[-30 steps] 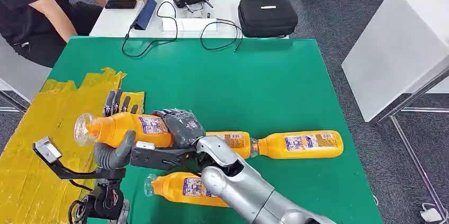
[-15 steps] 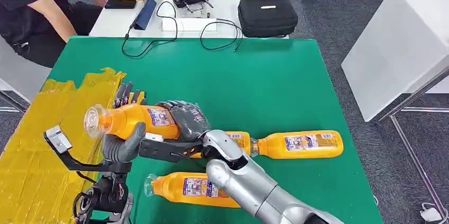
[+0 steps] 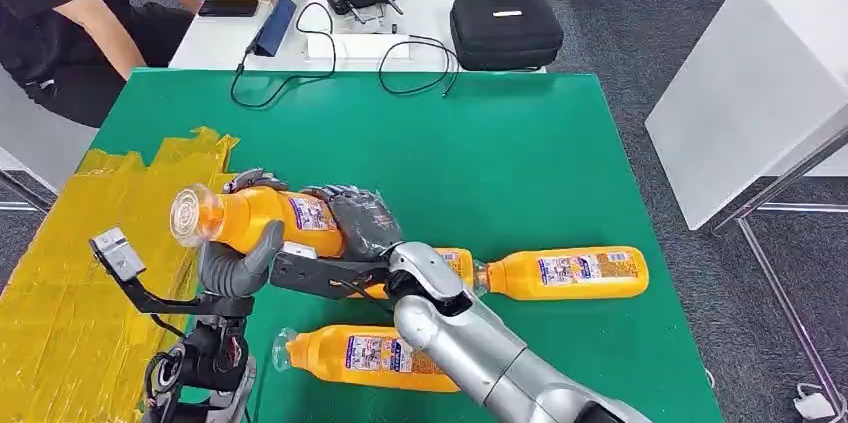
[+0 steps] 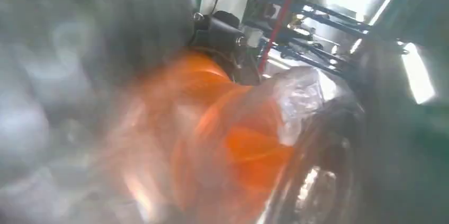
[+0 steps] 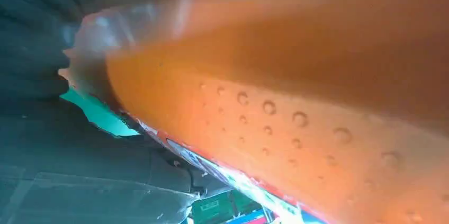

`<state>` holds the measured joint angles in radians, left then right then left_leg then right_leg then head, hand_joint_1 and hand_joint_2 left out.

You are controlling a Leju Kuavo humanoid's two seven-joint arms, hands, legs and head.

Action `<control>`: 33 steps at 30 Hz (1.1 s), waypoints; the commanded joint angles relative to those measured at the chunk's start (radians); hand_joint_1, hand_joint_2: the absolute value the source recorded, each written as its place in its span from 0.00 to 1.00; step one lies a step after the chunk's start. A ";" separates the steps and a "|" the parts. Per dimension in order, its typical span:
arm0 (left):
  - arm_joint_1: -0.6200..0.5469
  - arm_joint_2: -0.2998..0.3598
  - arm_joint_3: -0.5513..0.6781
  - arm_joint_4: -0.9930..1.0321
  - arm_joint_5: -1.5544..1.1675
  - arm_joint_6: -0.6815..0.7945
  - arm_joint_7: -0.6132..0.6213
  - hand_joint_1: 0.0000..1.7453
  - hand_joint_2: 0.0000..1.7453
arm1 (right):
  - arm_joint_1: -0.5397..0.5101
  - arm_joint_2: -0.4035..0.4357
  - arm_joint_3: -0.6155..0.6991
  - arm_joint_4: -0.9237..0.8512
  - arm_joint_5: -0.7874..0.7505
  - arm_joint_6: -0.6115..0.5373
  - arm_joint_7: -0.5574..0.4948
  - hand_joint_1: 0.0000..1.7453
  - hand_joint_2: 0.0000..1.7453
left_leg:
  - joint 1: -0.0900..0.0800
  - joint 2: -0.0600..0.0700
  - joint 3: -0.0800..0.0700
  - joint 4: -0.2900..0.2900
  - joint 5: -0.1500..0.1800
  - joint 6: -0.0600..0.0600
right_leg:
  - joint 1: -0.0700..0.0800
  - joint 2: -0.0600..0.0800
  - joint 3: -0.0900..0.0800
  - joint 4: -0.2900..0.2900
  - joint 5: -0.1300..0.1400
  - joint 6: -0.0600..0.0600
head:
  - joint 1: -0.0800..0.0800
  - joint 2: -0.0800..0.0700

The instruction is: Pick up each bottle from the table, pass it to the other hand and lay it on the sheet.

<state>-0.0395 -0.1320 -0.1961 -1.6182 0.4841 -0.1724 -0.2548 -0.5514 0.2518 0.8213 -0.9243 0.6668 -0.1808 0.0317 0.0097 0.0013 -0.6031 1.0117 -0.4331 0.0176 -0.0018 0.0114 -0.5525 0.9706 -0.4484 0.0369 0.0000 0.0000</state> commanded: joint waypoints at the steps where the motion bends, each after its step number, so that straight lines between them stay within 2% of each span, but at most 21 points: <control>1: -0.018 0.011 -0.145 0.050 -0.027 -0.033 -0.005 1.00 1.00 | -0.055 0.035 0.043 0.082 -0.007 0.023 0.014 1.00 1.00 | -0.001 -0.001 0.001 0.000 0.000 0.000 | -0.001 -0.001 0.001 0.000 -0.001 0.000 | 0.000 0.000; 12: -0.011 0.009 -0.132 0.039 -0.024 -0.032 -0.016 1.00 1.00 | -0.047 0.026 0.042 0.074 -0.007 0.022 0.014 1.00 1.00 | -0.001 -0.001 0.002 0.000 -0.001 0.000 | -0.001 -0.001 0.002 0.001 -0.001 0.000 | 0.000 0.000; 13: 0.027 0.007 -0.031 -0.048 -0.045 0.006 -0.065 1.00 1.00 | 0.008 -0.022 0.012 0.030 0.009 -0.008 0.014 0.00 0.00 | 0.000 -0.001 0.002 0.000 0.000 0.000 | 0.000 -0.002 0.002 0.000 -0.001 0.000 | 0.000 0.000; 18: 0.051 0.007 0.036 -0.070 -0.081 0.036 -0.088 1.00 1.00 | 0.062 -0.060 -0.020 -0.040 0.016 -0.037 -0.008 0.00 0.00 | 0.000 -0.002 0.002 -0.001 0.000 0.000 | 0.000 -0.002 0.002 -0.001 -0.001 0.000 | 0.000 0.000; 19: 0.059 -0.010 0.054 -0.080 -0.082 0.035 -0.088 1.00 1.00 | 0.073 -0.068 -0.022 -0.060 0.017 -0.035 -0.007 0.00 0.00 | 0.000 -0.002 0.004 -0.001 -0.001 0.000 | 0.000 -0.003 0.004 -0.001 -0.001 0.000 | 0.000 0.000; 33: 0.064 -0.016 0.051 -0.089 -0.089 0.034 -0.084 1.00 1.00 | 0.077 -0.070 -0.021 -0.072 0.020 -0.034 -0.006 0.00 0.00 | 0.000 -0.001 0.002 -0.001 0.000 0.000 | 0.000 -0.002 0.002 -0.001 -0.001 0.000 | 0.000 0.000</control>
<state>0.0439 -0.1381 -0.1625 -1.7151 0.3964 -0.1396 -0.3403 -0.4643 0.2125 0.8046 -0.9953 0.6882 -0.2197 0.0233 0.0097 0.0016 -0.6033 1.0117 -0.4331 0.0175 -0.0017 0.0116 -0.5531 0.9706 -0.4485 0.0368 0.0000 0.0000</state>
